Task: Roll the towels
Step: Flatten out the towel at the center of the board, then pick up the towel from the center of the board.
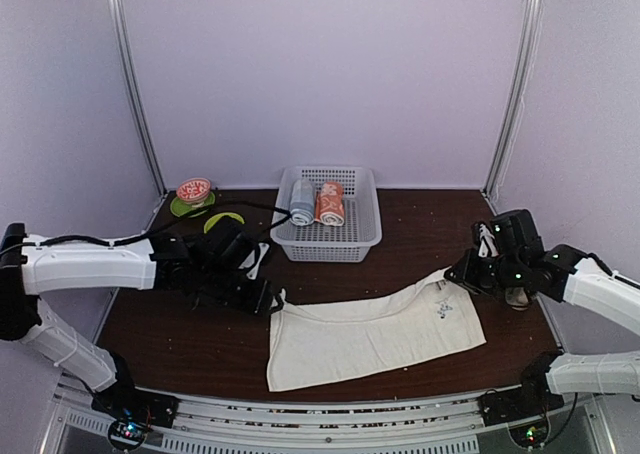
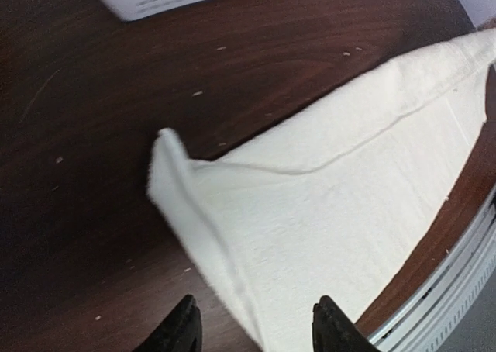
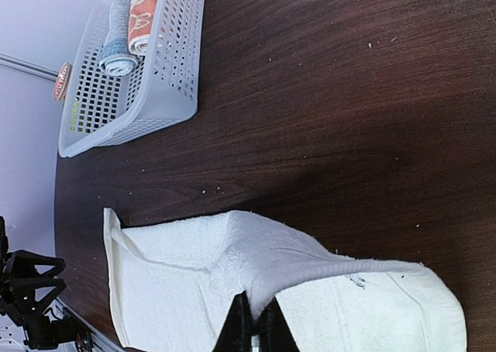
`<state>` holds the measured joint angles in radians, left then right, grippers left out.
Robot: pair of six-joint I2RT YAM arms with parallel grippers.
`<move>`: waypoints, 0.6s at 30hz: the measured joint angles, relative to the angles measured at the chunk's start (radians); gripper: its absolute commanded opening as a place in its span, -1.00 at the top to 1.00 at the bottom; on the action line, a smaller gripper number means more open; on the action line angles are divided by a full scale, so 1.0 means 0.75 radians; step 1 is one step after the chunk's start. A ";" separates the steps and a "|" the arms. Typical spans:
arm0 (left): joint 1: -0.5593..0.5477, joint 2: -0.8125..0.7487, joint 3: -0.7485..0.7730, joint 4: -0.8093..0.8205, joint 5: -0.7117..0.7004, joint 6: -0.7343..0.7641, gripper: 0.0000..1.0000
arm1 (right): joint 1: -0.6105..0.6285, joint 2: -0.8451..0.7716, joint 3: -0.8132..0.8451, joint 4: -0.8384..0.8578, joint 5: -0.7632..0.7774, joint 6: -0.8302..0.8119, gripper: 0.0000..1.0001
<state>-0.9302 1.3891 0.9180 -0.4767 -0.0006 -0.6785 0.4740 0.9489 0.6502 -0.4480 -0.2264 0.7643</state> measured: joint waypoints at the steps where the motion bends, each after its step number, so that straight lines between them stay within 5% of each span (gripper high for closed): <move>1: -0.038 0.064 0.059 0.012 0.008 0.012 0.34 | -0.001 0.001 0.000 0.003 -0.001 -0.002 1.00; 9: -0.126 0.460 0.209 0.161 0.104 0.004 0.76 | -0.004 0.008 0.000 0.022 -0.001 -0.002 1.00; 18: -0.079 0.349 -0.083 0.141 -0.039 -0.145 0.67 | -0.004 -0.027 0.000 0.023 -0.001 -0.003 1.00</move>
<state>-0.9894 1.6512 0.8555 -0.3710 -0.0299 -0.7872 0.4709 0.9283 0.6502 -0.4305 -0.2268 0.7624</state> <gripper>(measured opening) 0.137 0.033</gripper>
